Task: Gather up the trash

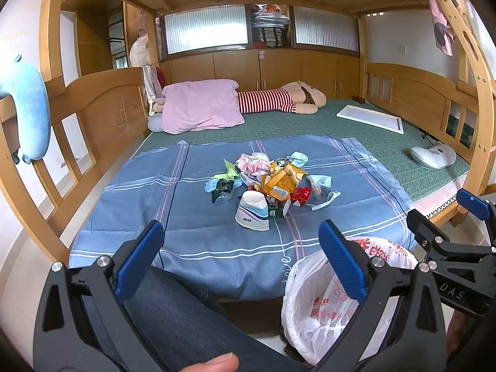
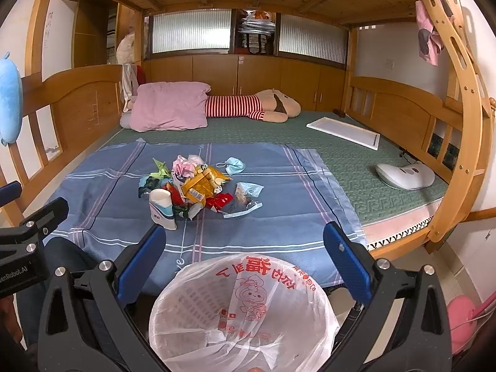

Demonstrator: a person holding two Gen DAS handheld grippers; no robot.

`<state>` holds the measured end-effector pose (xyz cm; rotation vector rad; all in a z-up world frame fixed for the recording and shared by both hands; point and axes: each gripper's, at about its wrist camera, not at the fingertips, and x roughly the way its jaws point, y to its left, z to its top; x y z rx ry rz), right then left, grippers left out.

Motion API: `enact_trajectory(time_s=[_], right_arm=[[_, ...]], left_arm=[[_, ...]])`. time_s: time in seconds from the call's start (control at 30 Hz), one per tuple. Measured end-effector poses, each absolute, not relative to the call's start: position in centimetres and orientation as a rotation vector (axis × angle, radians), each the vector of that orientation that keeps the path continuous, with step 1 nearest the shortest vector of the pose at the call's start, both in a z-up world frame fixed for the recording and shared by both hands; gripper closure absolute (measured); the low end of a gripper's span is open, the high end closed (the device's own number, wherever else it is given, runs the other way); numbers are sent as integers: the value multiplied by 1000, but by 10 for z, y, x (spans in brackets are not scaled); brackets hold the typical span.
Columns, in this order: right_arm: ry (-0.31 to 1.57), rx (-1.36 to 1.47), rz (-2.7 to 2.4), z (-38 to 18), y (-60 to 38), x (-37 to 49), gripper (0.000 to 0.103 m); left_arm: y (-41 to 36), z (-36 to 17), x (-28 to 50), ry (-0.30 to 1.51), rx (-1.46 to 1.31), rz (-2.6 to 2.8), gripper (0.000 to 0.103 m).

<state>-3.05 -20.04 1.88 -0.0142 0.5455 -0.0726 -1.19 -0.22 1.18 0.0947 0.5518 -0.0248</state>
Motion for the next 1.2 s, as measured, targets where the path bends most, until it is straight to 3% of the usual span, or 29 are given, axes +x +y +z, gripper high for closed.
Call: enact_trajectory(time_s=[1.2], right_arm=[[541,1,-58,16,-197,-28,3]], left_arm=[[-7,15,-16,534,113,-25,3]])
